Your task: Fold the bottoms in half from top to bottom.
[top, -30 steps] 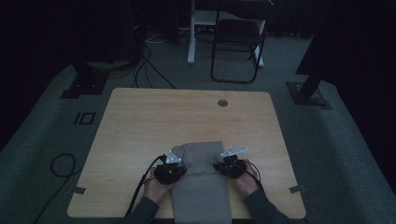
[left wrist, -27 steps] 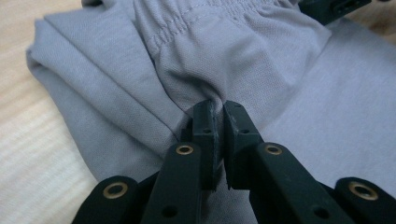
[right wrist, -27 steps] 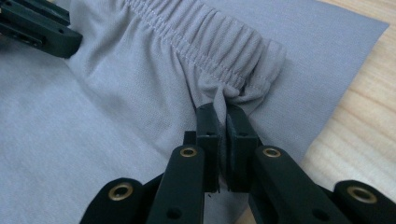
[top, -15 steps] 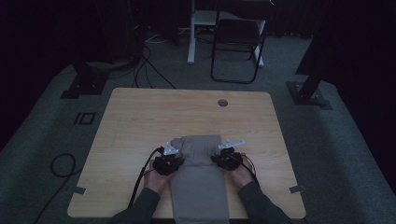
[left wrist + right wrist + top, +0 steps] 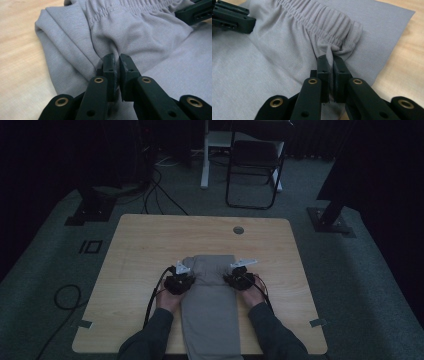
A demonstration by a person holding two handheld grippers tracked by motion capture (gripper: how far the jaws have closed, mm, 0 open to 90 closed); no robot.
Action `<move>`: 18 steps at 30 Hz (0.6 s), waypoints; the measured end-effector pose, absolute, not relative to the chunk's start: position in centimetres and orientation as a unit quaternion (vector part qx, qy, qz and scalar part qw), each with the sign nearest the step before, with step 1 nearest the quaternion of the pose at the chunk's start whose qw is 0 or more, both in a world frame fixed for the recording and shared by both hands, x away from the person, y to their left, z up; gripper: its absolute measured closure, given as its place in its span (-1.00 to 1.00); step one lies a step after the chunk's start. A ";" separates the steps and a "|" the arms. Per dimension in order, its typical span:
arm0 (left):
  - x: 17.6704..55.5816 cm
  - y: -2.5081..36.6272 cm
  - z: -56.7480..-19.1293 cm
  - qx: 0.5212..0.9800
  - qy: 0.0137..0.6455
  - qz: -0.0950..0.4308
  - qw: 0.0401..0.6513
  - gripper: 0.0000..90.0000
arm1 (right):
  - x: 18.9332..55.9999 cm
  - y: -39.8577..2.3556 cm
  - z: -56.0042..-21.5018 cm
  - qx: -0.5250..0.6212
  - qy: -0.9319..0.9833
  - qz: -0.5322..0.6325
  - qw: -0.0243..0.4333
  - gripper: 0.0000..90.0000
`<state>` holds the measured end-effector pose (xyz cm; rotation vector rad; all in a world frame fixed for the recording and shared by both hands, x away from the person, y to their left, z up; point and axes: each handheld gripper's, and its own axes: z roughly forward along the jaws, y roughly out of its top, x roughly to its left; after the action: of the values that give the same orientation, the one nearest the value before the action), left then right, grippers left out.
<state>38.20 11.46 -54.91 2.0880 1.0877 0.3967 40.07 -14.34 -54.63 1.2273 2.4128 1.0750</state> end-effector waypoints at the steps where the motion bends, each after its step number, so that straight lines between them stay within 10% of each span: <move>1: 38.6 11.5 -54.9 0.812 0.427 0.156 0.367 0.87 | 40.3 -14.2 -54.6 0.417 0.824 0.366 0.118 0.93; 18: 45.2 10.7 -54.5 0.792 0.475 0.171 0.344 0.87 | 46.8 -13.0 -54.6 0.469 0.794 0.361 0.140 0.93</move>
<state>45.19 10.70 -54.51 2.0578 1.2331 0.4444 46.78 -13.04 -54.61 1.3557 2.2942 1.0422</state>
